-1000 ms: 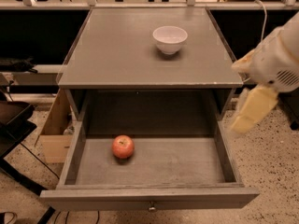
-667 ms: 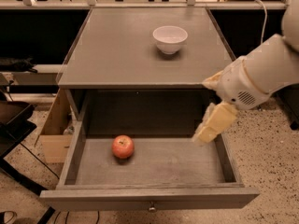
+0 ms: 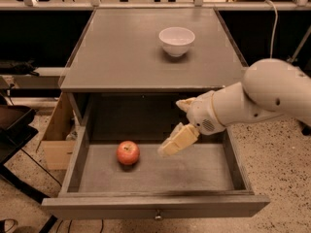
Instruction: Pick apple from top drawer and place on counter
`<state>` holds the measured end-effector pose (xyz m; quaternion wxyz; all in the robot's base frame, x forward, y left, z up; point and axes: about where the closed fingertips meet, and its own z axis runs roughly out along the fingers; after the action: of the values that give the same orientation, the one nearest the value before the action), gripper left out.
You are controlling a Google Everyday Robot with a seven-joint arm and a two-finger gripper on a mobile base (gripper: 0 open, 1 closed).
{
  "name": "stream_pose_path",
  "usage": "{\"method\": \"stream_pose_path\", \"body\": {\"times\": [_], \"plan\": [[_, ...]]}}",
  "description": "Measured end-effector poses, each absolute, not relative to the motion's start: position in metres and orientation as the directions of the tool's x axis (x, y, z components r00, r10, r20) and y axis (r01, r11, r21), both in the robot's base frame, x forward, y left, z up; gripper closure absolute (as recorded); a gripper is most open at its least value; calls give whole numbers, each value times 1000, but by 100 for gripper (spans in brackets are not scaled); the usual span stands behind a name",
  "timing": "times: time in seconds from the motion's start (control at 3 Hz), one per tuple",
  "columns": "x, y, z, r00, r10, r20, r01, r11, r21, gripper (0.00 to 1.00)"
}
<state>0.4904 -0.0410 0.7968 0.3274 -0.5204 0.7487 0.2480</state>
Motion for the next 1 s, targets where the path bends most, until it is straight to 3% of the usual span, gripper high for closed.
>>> {"method": "stream_pose_path", "body": {"times": [1.0], "plan": [[516,-14,744,-215,-585,-782,-939,344,1,0]]}}
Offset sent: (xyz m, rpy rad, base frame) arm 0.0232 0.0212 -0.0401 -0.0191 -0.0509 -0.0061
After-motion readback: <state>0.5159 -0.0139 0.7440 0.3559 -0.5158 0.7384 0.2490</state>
